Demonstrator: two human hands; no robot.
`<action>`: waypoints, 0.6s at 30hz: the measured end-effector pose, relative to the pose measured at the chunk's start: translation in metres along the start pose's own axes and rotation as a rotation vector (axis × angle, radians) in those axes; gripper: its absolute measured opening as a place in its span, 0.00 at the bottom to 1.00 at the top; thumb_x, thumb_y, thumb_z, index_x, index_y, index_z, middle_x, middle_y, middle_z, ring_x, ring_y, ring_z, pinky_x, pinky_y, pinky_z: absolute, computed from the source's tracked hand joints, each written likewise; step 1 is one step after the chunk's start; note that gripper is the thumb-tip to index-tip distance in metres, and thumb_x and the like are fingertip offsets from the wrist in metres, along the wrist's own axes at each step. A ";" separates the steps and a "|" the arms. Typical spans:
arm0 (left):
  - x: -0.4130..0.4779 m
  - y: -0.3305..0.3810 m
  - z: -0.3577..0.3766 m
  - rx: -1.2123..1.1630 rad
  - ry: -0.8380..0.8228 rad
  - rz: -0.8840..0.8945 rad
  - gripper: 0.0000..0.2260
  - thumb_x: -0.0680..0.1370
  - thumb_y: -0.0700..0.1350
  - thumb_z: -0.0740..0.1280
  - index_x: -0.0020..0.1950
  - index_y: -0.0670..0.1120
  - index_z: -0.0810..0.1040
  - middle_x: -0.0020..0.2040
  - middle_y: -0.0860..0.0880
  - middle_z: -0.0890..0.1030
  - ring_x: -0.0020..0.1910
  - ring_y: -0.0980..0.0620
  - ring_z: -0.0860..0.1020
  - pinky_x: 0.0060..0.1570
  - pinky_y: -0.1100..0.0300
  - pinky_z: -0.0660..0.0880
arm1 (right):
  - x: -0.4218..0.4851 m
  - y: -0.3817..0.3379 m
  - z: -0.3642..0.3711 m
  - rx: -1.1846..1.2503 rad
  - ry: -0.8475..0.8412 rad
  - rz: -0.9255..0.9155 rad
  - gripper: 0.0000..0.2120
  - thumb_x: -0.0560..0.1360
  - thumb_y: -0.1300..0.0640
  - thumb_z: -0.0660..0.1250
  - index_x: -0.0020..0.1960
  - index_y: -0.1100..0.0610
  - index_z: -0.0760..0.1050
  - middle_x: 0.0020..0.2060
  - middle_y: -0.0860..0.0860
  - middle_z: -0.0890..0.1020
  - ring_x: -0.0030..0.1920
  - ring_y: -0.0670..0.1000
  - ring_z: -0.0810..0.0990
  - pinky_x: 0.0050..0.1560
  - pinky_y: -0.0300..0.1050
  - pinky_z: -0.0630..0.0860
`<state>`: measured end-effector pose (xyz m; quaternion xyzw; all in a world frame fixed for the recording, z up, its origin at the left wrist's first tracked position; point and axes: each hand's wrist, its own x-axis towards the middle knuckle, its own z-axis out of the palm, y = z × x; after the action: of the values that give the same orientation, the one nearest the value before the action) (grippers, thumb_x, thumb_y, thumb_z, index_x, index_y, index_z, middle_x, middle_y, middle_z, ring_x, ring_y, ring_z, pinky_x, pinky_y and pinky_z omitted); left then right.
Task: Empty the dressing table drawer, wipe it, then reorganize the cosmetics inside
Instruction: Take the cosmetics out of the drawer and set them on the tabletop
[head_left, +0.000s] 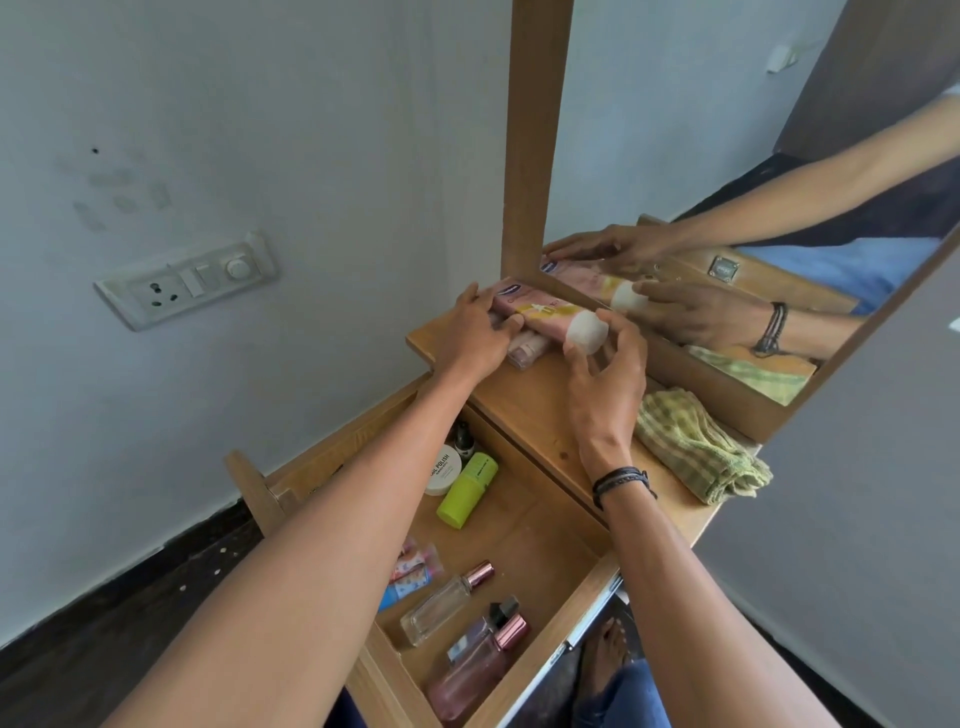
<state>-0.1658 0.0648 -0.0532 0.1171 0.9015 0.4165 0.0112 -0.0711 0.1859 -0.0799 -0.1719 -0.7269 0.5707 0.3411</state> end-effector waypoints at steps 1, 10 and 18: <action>0.001 0.000 0.000 0.000 0.001 -0.003 0.27 0.82 0.52 0.65 0.80 0.48 0.63 0.82 0.45 0.57 0.79 0.45 0.61 0.75 0.53 0.60 | 0.000 0.000 0.000 -0.005 0.000 -0.005 0.22 0.79 0.62 0.70 0.70 0.52 0.72 0.68 0.49 0.72 0.64 0.43 0.74 0.66 0.44 0.77; -0.014 0.003 -0.017 -0.067 0.038 -0.036 0.27 0.82 0.49 0.67 0.80 0.47 0.64 0.81 0.48 0.57 0.79 0.48 0.60 0.74 0.54 0.60 | 0.000 0.000 0.001 -0.027 -0.016 -0.005 0.25 0.80 0.65 0.66 0.76 0.53 0.70 0.73 0.48 0.72 0.73 0.45 0.70 0.71 0.43 0.72; -0.105 -0.030 -0.061 -0.210 0.244 -0.145 0.24 0.80 0.46 0.69 0.76 0.50 0.70 0.75 0.50 0.70 0.73 0.52 0.69 0.71 0.55 0.65 | -0.002 -0.002 0.000 -0.003 0.032 -0.010 0.24 0.75 0.67 0.71 0.69 0.54 0.74 0.67 0.50 0.70 0.65 0.48 0.77 0.66 0.47 0.77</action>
<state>-0.0768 -0.0230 -0.0442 -0.0016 0.8538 0.5176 -0.0561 -0.0697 0.1838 -0.0782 -0.1778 -0.7232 0.5649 0.3553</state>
